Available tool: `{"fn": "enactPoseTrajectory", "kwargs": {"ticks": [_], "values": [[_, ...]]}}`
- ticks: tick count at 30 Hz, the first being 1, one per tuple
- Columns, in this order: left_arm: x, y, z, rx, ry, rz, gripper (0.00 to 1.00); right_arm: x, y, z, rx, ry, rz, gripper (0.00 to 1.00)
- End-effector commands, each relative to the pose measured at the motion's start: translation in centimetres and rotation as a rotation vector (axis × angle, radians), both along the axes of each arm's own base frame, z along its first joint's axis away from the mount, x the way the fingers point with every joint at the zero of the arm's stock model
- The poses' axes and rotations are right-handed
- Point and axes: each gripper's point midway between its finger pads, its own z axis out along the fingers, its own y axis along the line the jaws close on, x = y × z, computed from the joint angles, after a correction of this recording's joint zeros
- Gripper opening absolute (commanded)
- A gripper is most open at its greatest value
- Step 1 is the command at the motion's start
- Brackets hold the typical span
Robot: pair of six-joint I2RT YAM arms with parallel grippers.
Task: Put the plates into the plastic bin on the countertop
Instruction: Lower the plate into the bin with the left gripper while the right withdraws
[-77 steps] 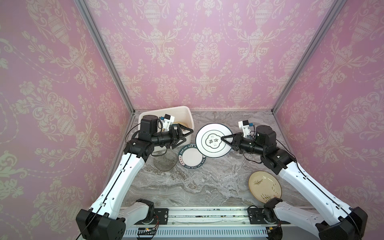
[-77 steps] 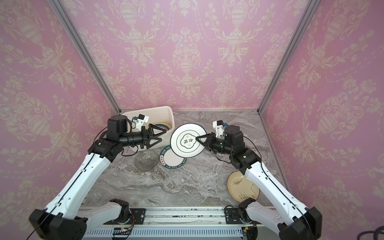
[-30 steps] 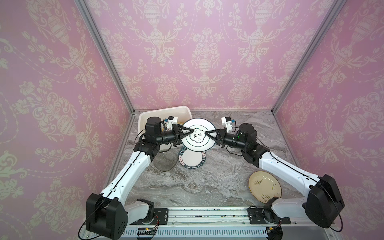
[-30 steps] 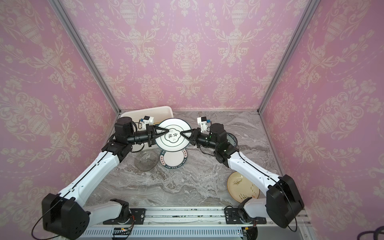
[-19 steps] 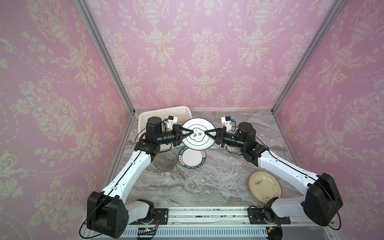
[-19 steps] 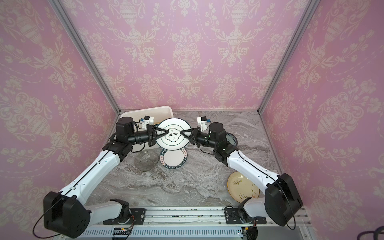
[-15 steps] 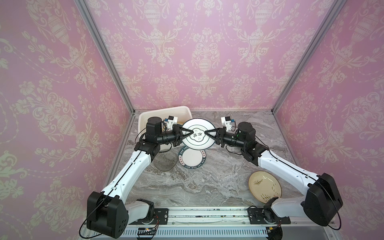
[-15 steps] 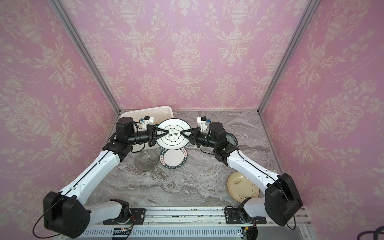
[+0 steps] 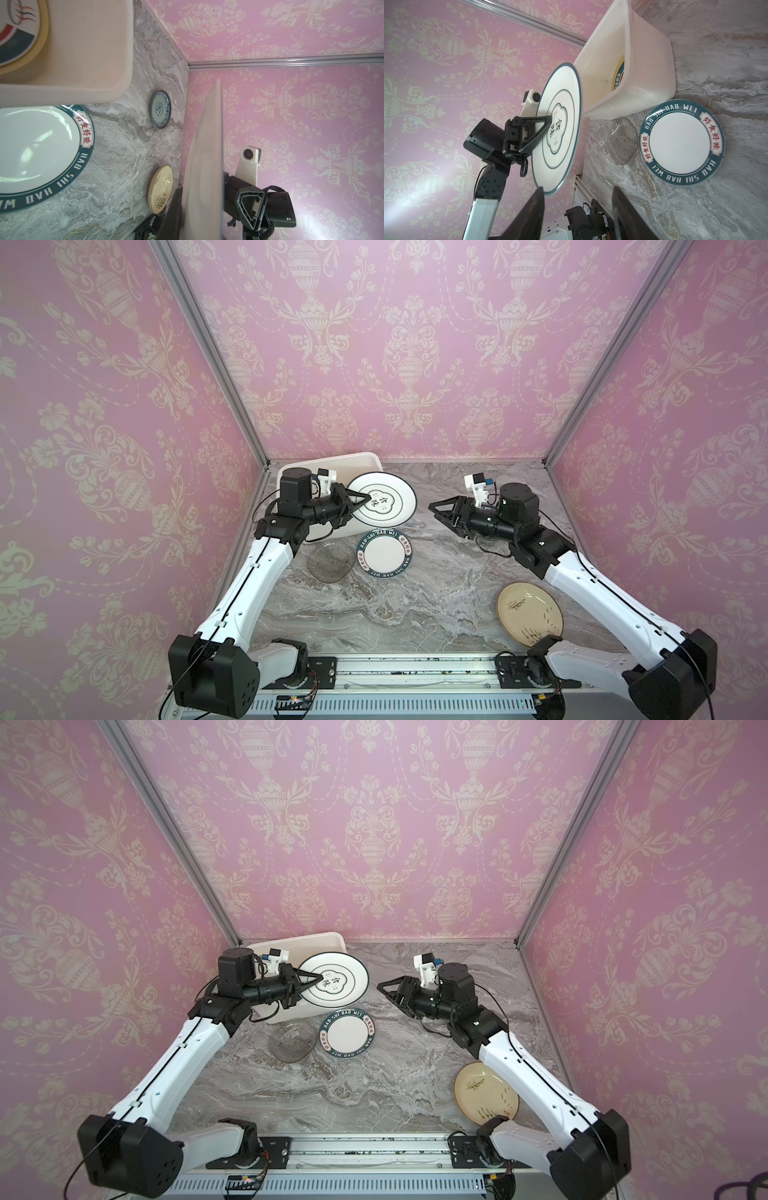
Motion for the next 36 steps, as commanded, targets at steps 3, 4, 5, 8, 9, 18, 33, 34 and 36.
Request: {"fn": "enactPoseTrajectory", "kwargs": {"ticks": [3, 4, 5, 8, 9, 18, 33, 34, 36], "values": [[0.9, 4.6, 2.2, 0.139, -0.098, 0.198, 0.0, -2.6, -2.8, -1.8, -0.115, 0.054, -0.043, 0.53], [1.1, 5.4, 2.3, 0.145, -0.1, 0.23, 0.0, -3.0, -3.1, -2.0, -0.124, 0.065, -0.05, 0.53], [1.3, 6.0, 2.3, 0.149, -0.096, 0.257, 0.0, -3.2, -3.3, -2.1, -0.129, 0.072, -0.049, 0.53], [2.0, 8.0, 2.2, 0.165, -0.089, 0.331, 0.0, -3.7, -3.7, -2.6, -0.14, 0.106, -0.061, 0.53], [2.3, 8.4, 2.1, 0.173, -0.09, 0.345, 0.0, -3.7, -3.6, -2.6, -0.136, 0.113, -0.059, 0.53], [6.4, 10.9, -0.6, 0.273, -0.066, 0.37, 0.0, -2.4, -2.7, -3.7, -0.158, 0.128, 0.004, 0.52], [13.2, 12.2, -5.8, 0.34, 0.043, 0.383, 0.0, -1.1, -1.7, -6.8, -0.187, 0.178, 0.056, 0.51], [13.5, 12.2, -6.2, 0.344, 0.049, 0.384, 0.0, -1.0, -1.6, -7.0, -0.19, 0.185, 0.06, 0.51], [14.0, 12.3, -6.7, 0.343, 0.057, 0.39, 0.0, -1.0, -1.5, -7.2, -0.195, 0.192, 0.066, 0.51]]}}
